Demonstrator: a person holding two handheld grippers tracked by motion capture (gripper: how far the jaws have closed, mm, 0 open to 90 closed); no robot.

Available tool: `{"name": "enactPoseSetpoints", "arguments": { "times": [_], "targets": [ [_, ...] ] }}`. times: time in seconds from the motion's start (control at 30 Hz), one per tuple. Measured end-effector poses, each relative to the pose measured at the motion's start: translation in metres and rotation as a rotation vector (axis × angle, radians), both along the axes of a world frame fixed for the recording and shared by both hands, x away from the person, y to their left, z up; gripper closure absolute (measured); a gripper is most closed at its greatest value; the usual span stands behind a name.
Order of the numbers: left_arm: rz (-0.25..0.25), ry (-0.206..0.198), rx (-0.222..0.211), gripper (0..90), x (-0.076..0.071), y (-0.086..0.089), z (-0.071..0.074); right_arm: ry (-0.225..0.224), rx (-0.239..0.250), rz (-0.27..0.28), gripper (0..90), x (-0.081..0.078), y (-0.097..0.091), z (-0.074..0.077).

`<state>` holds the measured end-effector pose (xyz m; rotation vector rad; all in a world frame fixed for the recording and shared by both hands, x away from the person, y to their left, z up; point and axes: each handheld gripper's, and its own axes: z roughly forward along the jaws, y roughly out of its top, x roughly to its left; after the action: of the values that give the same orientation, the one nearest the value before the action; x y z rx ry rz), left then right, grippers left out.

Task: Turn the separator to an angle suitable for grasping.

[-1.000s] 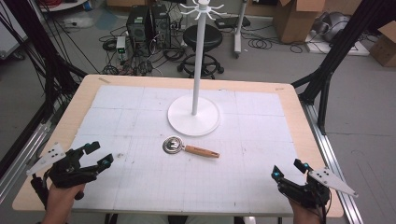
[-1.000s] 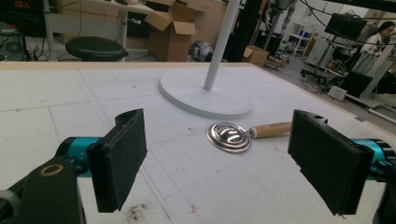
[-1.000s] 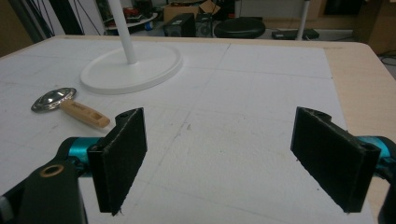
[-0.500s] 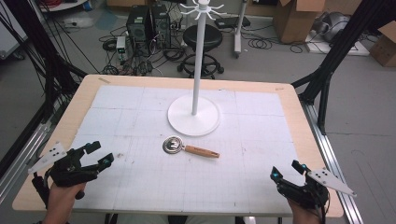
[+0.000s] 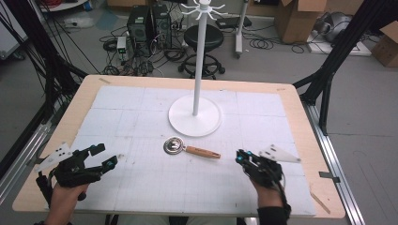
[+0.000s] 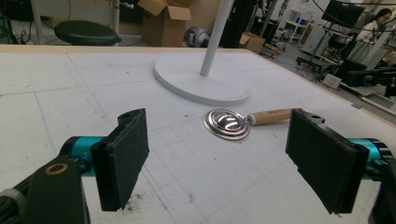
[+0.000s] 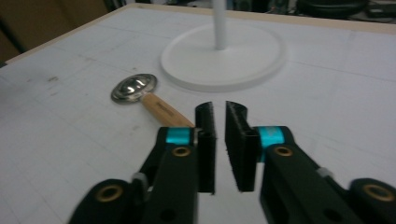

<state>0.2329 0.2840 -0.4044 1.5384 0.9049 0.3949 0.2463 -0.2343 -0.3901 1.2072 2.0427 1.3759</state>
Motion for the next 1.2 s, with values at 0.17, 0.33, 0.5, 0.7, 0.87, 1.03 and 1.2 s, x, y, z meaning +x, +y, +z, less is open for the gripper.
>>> {"name": "enactPoseSetpoints", "arguments": {
  "times": [0.17,0.33,0.5,0.7,0.87,1.03,1.2],
  "targets": [
    [0.013,0.011,-0.01,21.7,0.002,0.004,-0.001,0.056,-0.059,0.077,88.9,0.036,0.054,0.004],
    [0.01,0.018,-0.01,22.0,0.003,0.003,-0.002,0.141,-0.176,0.102,88.9,0.069,0.101,-0.005],
    [0.0,0.021,0.002,22.1,0.004,0.001,-0.002,0.182,-0.293,0.118,88.9,0.089,0.133,-0.017],
    [0.003,0.025,-0.001,22.1,0.004,0.001,-0.002,0.215,-0.375,0.129,88.9,0.107,0.157,-0.025],
    [0.006,0.027,-0.01,22.1,0.003,0.003,-0.002,0.271,-0.455,0.144,88.9,0.115,0.174,-0.034],
    [0.009,0.028,-0.011,22.1,0.004,0.004,-0.002,0.288,-0.451,0.174,89.0,0.114,0.177,-0.036],
    [0.006,0.029,-0.01,22.1,0.004,0.003,-0.002,0.296,-0.46,0.2,89.0,0.109,0.179,-0.035]
  ]
}}
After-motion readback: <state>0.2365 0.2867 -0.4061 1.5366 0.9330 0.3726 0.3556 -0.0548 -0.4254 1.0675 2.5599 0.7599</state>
